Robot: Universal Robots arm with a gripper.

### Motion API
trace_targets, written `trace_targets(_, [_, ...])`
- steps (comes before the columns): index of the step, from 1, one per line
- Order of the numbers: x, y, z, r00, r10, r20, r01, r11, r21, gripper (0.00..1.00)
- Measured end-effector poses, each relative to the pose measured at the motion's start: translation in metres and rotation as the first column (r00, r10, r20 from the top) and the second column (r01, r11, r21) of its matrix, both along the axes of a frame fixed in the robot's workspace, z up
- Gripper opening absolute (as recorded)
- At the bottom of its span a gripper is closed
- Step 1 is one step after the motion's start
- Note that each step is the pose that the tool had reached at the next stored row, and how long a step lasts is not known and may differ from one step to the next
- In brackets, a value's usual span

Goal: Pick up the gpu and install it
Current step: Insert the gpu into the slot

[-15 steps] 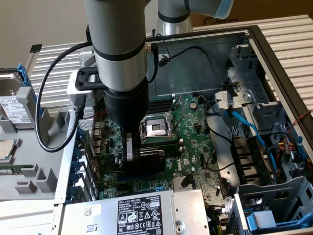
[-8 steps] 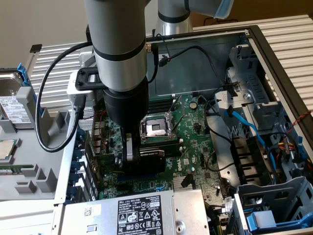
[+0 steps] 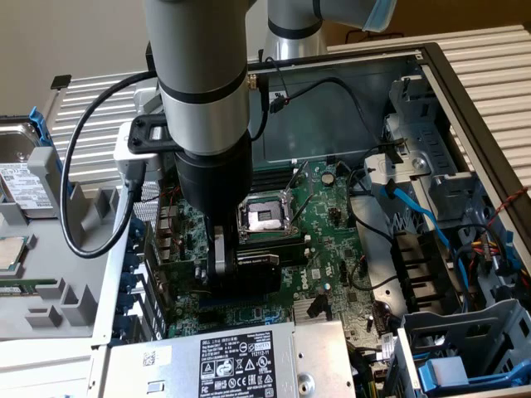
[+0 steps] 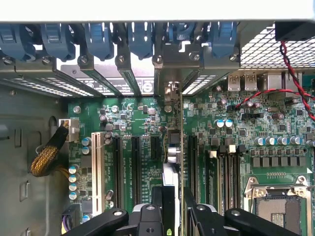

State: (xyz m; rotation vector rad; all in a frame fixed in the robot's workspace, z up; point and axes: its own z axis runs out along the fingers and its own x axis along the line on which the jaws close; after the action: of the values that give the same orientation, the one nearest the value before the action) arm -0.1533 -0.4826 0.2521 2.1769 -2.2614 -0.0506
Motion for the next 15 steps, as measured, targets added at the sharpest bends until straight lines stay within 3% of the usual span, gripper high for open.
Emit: trace_targets(15, [0.0,0.0,-0.0014,1.0,0.0,0.0,0.0,1.0,0.0001,0.27])
